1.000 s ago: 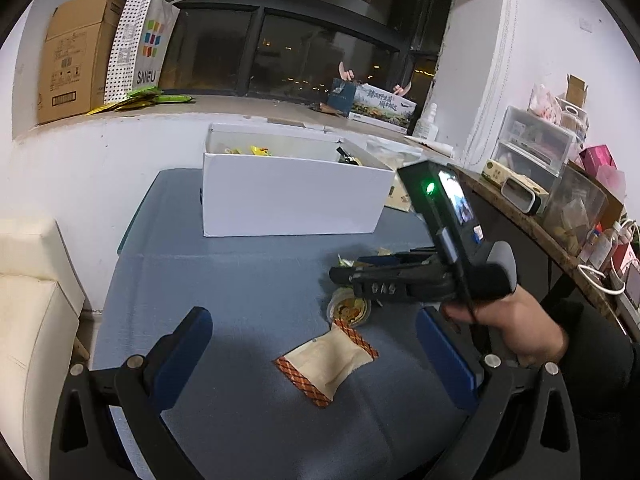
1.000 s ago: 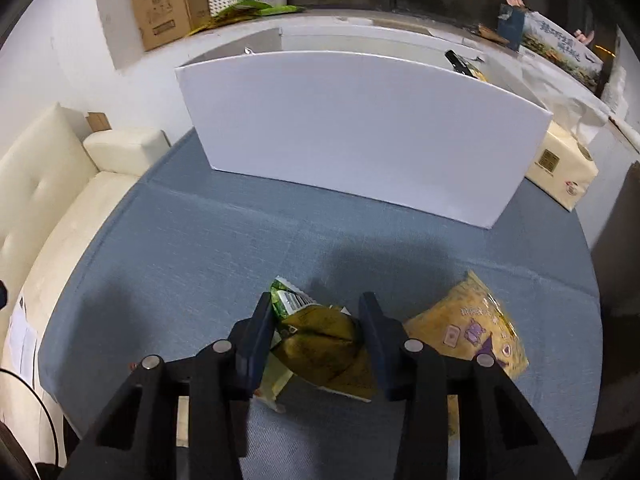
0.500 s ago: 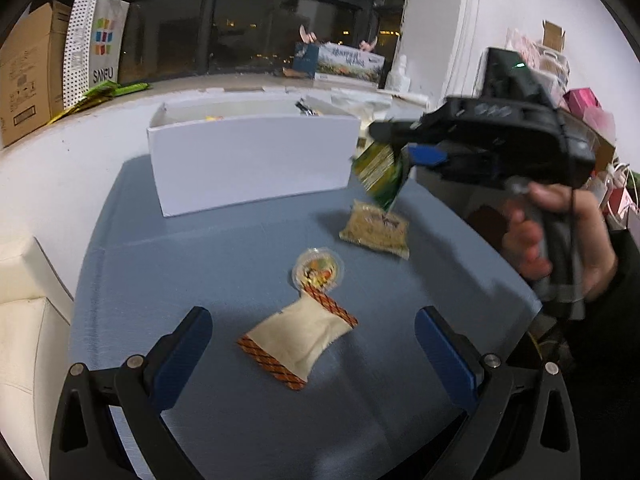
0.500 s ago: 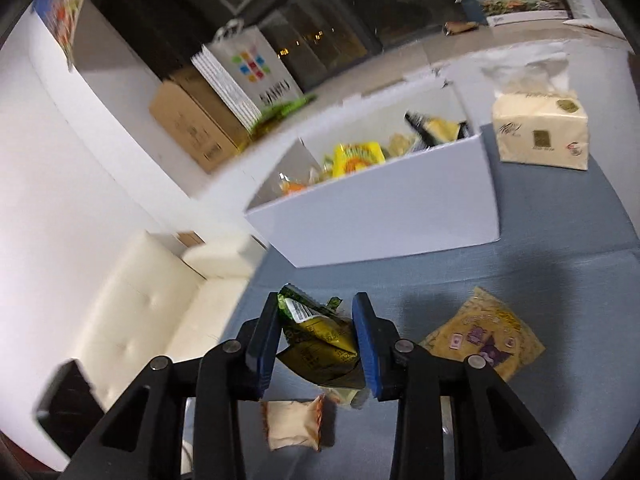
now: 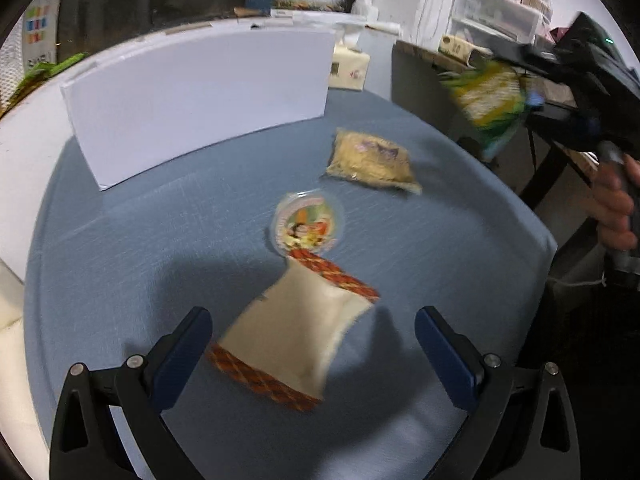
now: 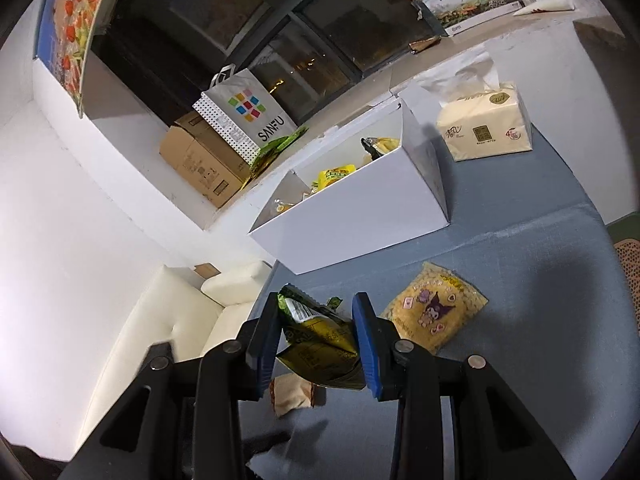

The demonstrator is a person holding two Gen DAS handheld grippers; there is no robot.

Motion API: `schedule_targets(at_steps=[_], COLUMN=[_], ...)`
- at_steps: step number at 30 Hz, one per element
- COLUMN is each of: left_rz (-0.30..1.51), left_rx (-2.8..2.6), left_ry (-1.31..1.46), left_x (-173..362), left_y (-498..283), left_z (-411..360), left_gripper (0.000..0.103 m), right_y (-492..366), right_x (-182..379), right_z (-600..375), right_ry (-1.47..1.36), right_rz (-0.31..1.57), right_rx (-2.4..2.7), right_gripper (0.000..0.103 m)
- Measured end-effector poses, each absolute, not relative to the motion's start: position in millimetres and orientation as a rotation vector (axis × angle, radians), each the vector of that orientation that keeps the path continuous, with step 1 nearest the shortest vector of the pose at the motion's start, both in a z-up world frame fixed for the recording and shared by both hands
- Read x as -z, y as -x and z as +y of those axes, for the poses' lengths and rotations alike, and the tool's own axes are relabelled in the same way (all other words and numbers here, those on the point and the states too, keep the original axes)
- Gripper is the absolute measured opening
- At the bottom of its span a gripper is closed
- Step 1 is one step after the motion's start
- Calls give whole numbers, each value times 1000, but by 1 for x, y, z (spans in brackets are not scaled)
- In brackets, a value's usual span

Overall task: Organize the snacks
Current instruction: 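Grasp the green-and-yellow snack bag with the right gripper while the left grasps the cream bread pack, then drop the snack bag and bread pack into the box with both grippers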

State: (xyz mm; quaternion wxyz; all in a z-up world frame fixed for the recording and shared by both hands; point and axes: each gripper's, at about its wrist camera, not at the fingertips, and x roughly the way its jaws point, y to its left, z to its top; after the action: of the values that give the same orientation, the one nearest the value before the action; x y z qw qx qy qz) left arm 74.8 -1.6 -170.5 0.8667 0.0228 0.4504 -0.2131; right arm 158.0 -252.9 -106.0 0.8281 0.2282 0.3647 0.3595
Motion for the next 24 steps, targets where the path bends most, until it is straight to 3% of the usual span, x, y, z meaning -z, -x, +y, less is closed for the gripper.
schedule_targets(at_steps=[2, 3, 4, 5, 6, 13, 17, 24], left_rz=[974, 977, 964, 949, 960, 865, 701, 531], left_rx=[469, 482, 482, 461, 466, 411, 374, 348], left_ry=[-64, -85, -134, -177, -139, -16, 149, 140], left_x=[177, 178, 178, 176, 173, 153, 110, 37], left_y=[-84, -86, -87, -86, -88, -66, -52, -102], left_z=[1, 1, -1, -2, 3, 20, 43, 54], left_gripper=[101, 93, 67, 50, 41, 41, 41, 41], right_y=[-153, -151, -150, -150, -149, -149, -149, -176], right_x=[105, 106, 106, 107, 108, 113, 110, 74], right_z=[-254, -254, -254, -253, -253, -251, -248, -231], right_ry=[-481, -479, -480, -479, -478, -477, -466, -413], right_rz=[771, 771, 773, 776, 776, 789, 779, 702], right_rx=[-773, -775, -777, -781, -779, -782, -775, -785], right_gripper=[38, 38, 38, 38, 38, 38, 38, 38])
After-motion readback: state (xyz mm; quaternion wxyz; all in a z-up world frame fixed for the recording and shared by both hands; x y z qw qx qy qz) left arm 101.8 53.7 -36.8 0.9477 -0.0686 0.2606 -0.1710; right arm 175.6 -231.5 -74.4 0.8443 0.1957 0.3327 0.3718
